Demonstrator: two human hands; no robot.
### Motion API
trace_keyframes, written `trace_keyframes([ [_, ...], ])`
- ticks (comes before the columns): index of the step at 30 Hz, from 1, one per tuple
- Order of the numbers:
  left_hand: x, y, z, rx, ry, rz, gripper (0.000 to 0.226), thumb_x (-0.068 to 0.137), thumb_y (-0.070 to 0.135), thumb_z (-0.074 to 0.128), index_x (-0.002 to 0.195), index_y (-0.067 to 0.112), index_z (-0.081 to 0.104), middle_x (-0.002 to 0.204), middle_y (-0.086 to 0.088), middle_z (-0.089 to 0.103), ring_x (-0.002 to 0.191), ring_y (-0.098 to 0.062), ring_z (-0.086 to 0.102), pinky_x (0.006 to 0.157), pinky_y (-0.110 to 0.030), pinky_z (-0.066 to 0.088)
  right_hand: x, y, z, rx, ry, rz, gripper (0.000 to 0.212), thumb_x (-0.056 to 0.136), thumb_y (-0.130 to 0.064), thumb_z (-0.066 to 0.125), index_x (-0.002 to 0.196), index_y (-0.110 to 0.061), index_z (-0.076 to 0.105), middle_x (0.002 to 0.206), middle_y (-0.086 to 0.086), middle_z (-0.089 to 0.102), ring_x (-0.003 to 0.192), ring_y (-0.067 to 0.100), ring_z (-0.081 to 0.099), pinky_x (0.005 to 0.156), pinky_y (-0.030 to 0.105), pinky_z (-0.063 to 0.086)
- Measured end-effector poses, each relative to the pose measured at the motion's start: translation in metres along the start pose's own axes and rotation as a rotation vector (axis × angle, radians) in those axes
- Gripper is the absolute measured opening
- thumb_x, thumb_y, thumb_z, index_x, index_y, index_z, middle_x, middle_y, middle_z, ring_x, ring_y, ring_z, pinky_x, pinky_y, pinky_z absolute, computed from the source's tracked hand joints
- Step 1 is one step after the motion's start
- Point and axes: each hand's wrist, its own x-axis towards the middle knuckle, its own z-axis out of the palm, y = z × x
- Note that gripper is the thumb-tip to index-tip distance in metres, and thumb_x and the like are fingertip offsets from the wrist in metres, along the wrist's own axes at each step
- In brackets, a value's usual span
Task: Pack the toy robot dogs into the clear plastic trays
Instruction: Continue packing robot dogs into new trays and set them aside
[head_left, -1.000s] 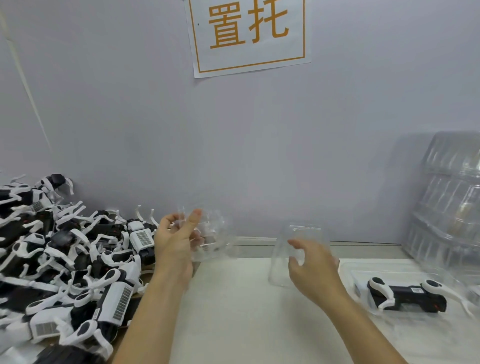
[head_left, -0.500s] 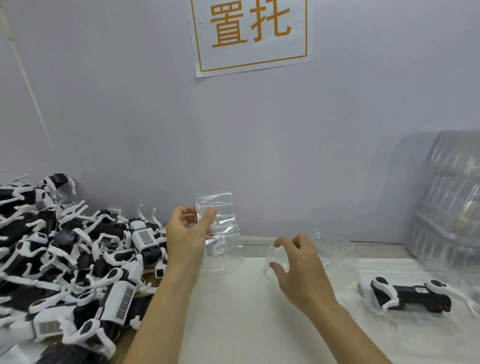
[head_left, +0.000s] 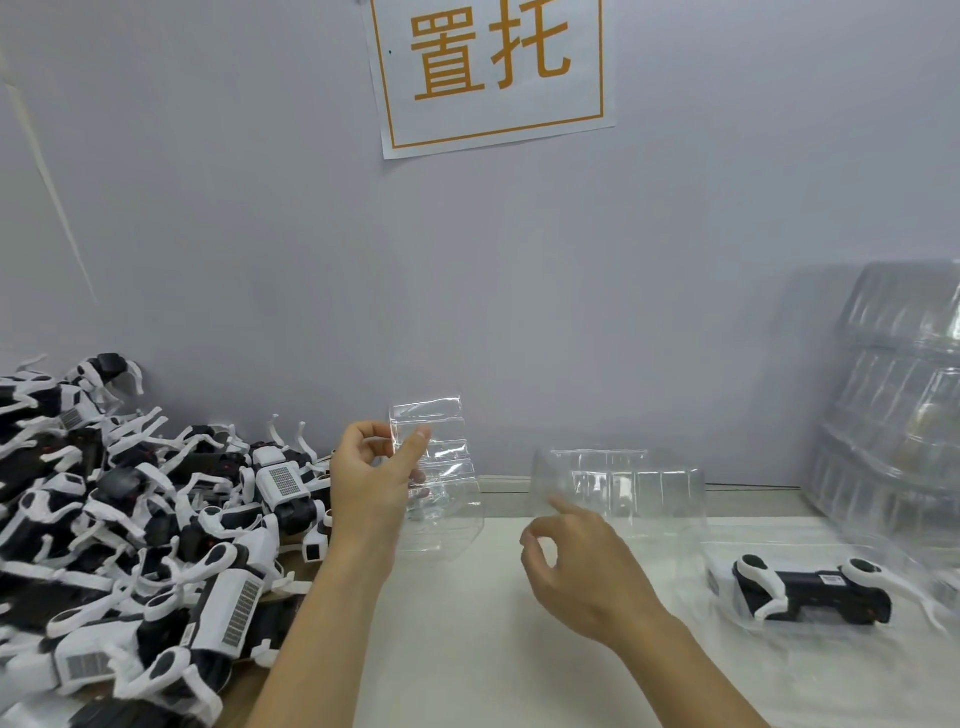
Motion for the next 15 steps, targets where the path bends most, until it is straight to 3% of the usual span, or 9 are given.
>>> trace_keyframes([
  [1, 0.0, -0.001, 0.001, -0.003, -0.003, 0.007, 0.028, 0.084, 0.019, 0.078, 0.096, 0.011, 0.054, 0.087, -0.006, 0.053, 0.046, 0.002, 0.054, 0.044, -0.013, 0.044, 0.0, 0.001, 0.002, 0.012, -0.015, -0.022, 0.027, 0.096, -0.034, 0.043, 0.1, -0.027, 0.069, 0.118, -0.018, 0.064, 0.134, -0.003, 0.036, 0.098, 0.024, 0.04],
  [2, -0.001, -0.001, 0.002, -0.003, -0.009, 0.012, 0.027, 0.084, 0.018, 0.078, 0.095, 0.012, 0.054, 0.086, -0.006, 0.053, 0.046, 0.002, 0.054, 0.043, -0.011, 0.043, 0.001, 0.003, 0.004, 0.013, -0.015, -0.043, 0.027, 0.097, -0.034, 0.044, 0.11, -0.03, 0.067, 0.126, -0.021, 0.059, 0.138, -0.004, 0.028, 0.1, 0.021, 0.035],
  [5, -0.001, -0.004, 0.005, 0.018, -0.032, 0.014, 0.027, 0.083, 0.019, 0.079, 0.092, 0.015, 0.054, 0.088, -0.007, 0.054, 0.047, 0.0, 0.056, 0.044, -0.011, 0.043, 0.002, 0.006, 0.005, -0.03, -0.006, -0.097, 0.029, 0.098, -0.03, 0.046, 0.121, -0.033, 0.063, 0.127, -0.022, 0.053, 0.129, 0.0, 0.036, 0.094, 0.011, 0.03],
  [11, -0.002, -0.008, 0.007, 0.022, -0.073, -0.006, 0.03, 0.083, 0.022, 0.079, 0.097, 0.011, 0.056, 0.093, -0.011, 0.056, 0.05, -0.001, 0.057, 0.046, -0.013, 0.045, 0.004, 0.009, 0.009, -0.088, -0.018, -0.157, 0.034, 0.095, -0.023, 0.049, 0.125, -0.032, 0.063, 0.124, -0.022, 0.056, 0.122, 0.004, 0.033, 0.103, 0.02, 0.032],
  [15, -0.002, -0.01, 0.006, 0.049, -0.077, -0.012, 0.029, 0.083, 0.022, 0.079, 0.097, 0.012, 0.056, 0.094, -0.011, 0.058, 0.05, -0.001, 0.058, 0.046, -0.013, 0.045, 0.002, 0.013, 0.011, -0.04, -0.166, -0.043, 0.041, 0.098, -0.025, 0.045, 0.137, -0.034, 0.051, 0.144, -0.013, 0.045, 0.138, 0.008, 0.026, 0.106, 0.025, 0.035],
])
